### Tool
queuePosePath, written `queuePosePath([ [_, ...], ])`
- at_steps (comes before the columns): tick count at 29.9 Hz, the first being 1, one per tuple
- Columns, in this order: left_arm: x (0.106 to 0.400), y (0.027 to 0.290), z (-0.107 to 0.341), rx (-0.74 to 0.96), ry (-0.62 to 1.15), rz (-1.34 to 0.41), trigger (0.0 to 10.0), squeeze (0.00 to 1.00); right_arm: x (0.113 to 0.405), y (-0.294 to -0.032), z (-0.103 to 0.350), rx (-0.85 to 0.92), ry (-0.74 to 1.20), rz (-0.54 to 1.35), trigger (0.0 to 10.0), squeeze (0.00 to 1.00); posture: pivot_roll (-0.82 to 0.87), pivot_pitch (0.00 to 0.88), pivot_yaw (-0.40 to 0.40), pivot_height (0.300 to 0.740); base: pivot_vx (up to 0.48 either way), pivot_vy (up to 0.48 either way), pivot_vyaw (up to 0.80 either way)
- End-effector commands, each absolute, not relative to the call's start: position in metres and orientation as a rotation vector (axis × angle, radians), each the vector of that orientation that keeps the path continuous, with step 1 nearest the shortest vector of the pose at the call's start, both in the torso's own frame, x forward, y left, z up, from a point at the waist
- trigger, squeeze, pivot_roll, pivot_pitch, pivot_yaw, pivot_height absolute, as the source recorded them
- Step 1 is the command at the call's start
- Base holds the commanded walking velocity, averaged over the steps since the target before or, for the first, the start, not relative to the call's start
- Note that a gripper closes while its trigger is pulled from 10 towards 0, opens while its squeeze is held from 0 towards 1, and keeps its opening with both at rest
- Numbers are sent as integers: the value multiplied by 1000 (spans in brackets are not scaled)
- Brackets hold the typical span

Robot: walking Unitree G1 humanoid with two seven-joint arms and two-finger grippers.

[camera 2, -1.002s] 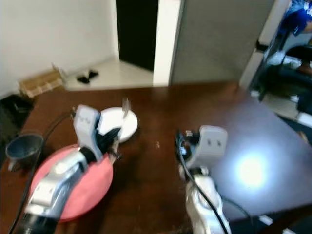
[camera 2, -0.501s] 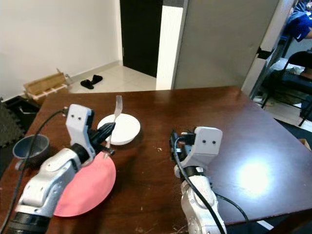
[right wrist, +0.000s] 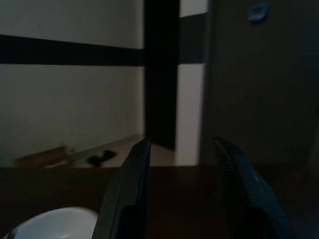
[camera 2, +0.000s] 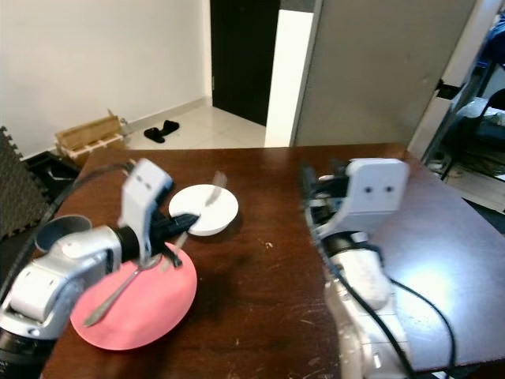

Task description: Setting the table

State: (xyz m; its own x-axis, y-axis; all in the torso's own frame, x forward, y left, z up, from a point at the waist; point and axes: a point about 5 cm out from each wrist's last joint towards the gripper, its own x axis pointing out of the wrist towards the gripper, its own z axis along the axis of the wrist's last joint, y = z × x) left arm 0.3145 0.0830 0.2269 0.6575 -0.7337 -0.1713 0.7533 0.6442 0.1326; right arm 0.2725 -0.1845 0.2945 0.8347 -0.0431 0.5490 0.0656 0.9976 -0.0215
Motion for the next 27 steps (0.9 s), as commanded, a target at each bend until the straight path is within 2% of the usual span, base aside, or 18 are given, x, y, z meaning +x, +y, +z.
queuePosePath([
  [1, 307, 62, 215, 201, 173, -894, 10000, 0, 266, -197, 294, -59, -577, -107, 10000, 0, -1, 73, 82, 740, 0, 0, 0],
  [6, 307, 46, 207, 122, 268, -880, 10000, 0, 262, -200, 285, -47, -531, -125, 10000, 0, -3, 78, 93, 740, 0, 0, 0],
  [8, 306, 29, 200, 39, 349, -882, 10000, 0, 261, -203, 278, -25, -504, -162, 10000, 0, -4, 84, 102, 740, 0, 0, 0],
  [13, 300, 5, 189, 78, 395, -890, 10000, 0, 264, -202, 274, -13, -492, -181, 10000, 0, -14, 91, 123, 740, 0, 0, 0],
  [20, 288, 0, 175, 45, 494, -834, 10000, 0, 266, -197, 271, -1, -477, -166, 10000, 0, -16, 101, 126, 740, 0, 0, 0],
  [23, 290, -2, 164, 9, 545, -772, 10000, 0, 268, -194, 267, 6, -463, -157, 10000, 0, -12, 105, 117, 740, 0, 0, 0],
  [27, 300, -11, 157, 53, 511, -723, 10000, 0, 271, -186, 266, 22, -456, -125, 10000, 0, -18, 111, 103, 740, 0, 0, 0],
])
